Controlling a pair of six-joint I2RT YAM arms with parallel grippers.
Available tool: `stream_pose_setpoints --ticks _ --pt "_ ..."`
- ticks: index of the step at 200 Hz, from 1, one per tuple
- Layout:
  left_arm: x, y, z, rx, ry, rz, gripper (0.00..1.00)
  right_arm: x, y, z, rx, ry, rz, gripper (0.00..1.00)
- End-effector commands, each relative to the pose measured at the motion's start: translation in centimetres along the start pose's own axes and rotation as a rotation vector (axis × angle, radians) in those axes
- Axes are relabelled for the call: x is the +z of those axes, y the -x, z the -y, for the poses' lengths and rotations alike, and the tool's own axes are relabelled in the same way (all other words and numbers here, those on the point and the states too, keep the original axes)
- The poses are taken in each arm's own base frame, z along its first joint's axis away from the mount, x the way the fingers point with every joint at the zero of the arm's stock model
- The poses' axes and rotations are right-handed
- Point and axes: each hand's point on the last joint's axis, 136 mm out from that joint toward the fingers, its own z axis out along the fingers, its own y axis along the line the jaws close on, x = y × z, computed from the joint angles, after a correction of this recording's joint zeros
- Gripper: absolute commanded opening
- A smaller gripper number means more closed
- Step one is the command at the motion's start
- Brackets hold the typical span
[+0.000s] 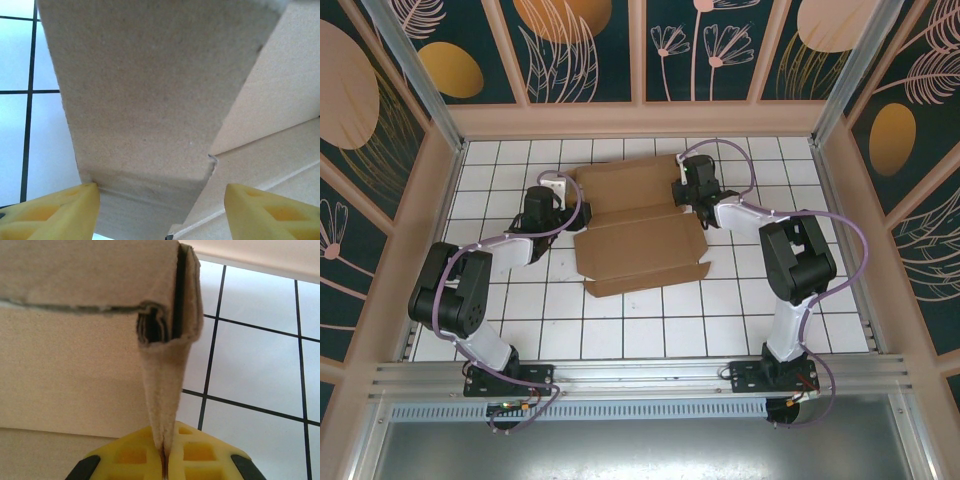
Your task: Fold the paper box
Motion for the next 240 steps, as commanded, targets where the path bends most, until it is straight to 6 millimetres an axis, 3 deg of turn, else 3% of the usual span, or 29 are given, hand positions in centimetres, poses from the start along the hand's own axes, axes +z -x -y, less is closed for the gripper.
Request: stream_pose_setpoints --ticks 1,32,94,139,194,215,240 --pt "0.2 1.5 0.2 0.003 0.008 0.036 0.66 0.5 -3.1 -2.1 -0.021 0.052 -0.117 0.08" --pt "0.0 1.8 0.3 0.008 0.006 0.039 0.63 0.3 -3.1 -2.2 -0.021 0.047 -0.114 0.08" --pt "-2.1 3.1 2.6 0.037 -0.104 0.110 0.67 0.4 -3.1 -1.8 -0.019 0.026 -0.117 0.08" --pt "-4.8 4.1 4.1 0.054 -0.179 0.192 0.73 0.3 -2.7 -0.6 -0.003 0.003 -0.113 0.08" --pt "-8.9 7.2 4.9 0.059 -0.181 0.315 0.75 0.3 -3.4 -0.2 -0.006 0.048 -0.112 0.09" --pt "-11.6 9.2 4.0 0.034 -0.156 0.431 0.74 0.5 -3.9 -0.3 -0.008 0.053 -0.120 0.09" --pt "-13.0 10.4 -0.5 -0.077 -0.053 0.497 0.60 0.7 -4.3 -0.5 -0.008 0.061 -0.126 0.09"
